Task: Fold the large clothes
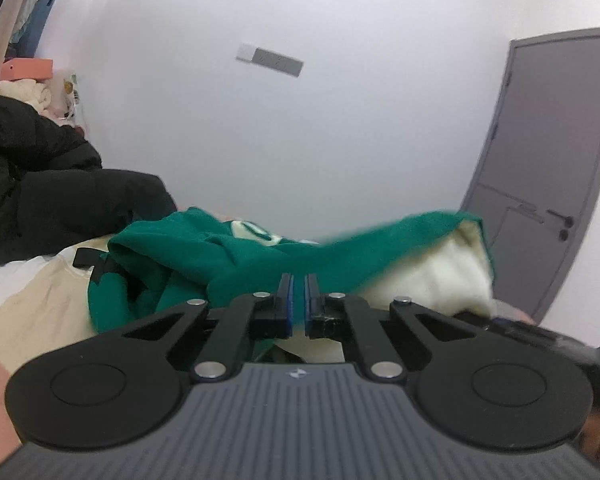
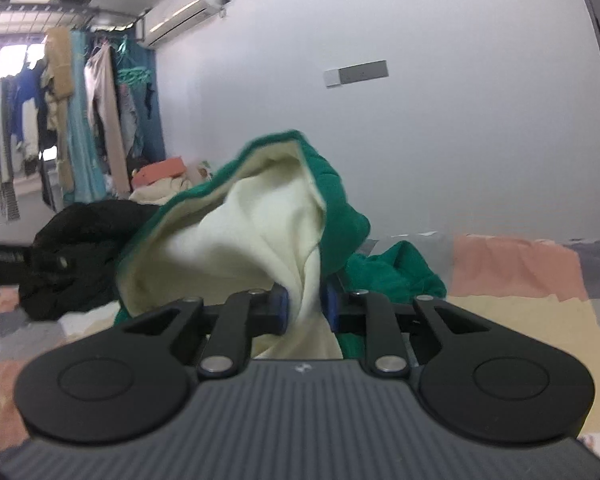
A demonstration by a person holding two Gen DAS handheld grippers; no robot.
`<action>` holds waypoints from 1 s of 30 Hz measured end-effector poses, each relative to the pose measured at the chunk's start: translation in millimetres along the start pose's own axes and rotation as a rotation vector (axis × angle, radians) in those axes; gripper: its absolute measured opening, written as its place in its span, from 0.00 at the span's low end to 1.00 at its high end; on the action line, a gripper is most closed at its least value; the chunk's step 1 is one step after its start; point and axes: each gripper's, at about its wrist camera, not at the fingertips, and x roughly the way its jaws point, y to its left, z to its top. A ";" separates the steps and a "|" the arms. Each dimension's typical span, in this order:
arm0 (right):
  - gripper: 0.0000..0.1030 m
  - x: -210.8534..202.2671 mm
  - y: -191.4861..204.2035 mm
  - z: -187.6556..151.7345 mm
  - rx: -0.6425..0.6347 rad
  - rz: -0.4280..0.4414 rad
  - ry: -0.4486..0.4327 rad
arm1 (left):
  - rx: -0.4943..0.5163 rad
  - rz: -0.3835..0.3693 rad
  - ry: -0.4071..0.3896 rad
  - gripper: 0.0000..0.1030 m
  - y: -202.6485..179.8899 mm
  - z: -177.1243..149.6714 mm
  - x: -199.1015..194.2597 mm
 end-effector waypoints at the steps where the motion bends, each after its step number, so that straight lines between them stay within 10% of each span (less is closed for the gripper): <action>1: 0.20 -5.7 5.7 -0.4 -0.023 -0.008 0.010 | 0.003 -0.009 -0.002 0.05 -6.0 -0.4 -10.3; 12: 0.13 -37.6 50.4 -19.1 -0.082 0.035 0.322 | -0.139 -0.035 0.099 0.06 -7.3 -20.4 -52.7; 16: 0.15 -54.4 54.5 -13.9 -0.020 0.101 0.304 | -0.196 -0.006 0.141 0.17 10.0 -24.5 -37.2; 20: 0.70 -62.1 46.8 -11.3 0.046 0.114 0.263 | -0.288 0.051 0.169 0.56 33.0 -26.6 -16.5; 30: 0.70 15.8 11.8 -13.5 0.120 -0.014 0.266 | -0.372 0.097 0.263 0.60 62.3 -39.2 64.1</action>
